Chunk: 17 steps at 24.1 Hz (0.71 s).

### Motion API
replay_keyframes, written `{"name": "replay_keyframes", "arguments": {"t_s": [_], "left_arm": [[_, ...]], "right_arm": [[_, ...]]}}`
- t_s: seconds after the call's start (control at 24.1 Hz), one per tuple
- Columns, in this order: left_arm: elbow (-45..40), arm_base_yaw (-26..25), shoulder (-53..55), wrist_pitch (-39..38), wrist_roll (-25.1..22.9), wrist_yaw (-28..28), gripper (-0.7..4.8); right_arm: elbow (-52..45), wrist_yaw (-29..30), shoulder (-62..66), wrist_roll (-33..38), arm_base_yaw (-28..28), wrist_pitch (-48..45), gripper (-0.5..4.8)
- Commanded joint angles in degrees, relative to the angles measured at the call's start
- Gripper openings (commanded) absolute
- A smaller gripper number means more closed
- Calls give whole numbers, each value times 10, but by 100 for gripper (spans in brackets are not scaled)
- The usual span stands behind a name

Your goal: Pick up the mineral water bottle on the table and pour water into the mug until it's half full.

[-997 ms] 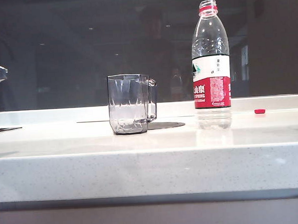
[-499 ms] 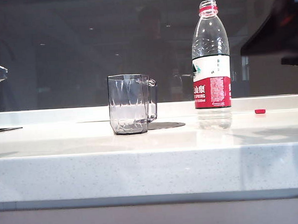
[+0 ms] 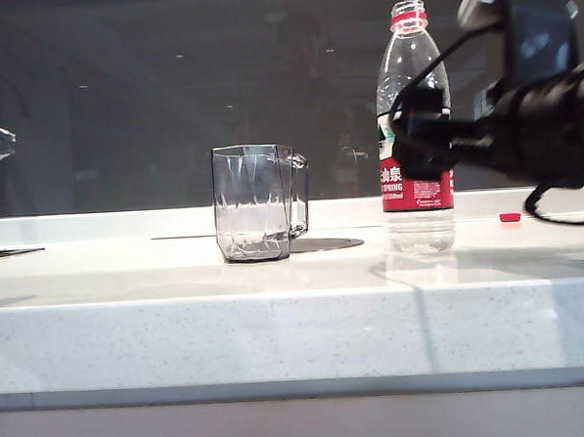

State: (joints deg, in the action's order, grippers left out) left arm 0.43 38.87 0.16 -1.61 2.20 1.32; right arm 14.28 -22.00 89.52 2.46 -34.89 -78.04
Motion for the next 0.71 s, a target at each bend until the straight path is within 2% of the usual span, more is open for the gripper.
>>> {"name": "replay_keyframes", "arguments": {"t_s": [0.04,0.29,0.71], "left_arm": [[2,0,0,4,-1,0,-4],[2,0,0,4,-1,-1,-4],[2,0,0,4,-1,0,-4]], "right_arm": [[38,0,41,1,3,-26,479],[113,-3,94,0,23,-18,479],[154,27,120,1,51,1,479]]}}
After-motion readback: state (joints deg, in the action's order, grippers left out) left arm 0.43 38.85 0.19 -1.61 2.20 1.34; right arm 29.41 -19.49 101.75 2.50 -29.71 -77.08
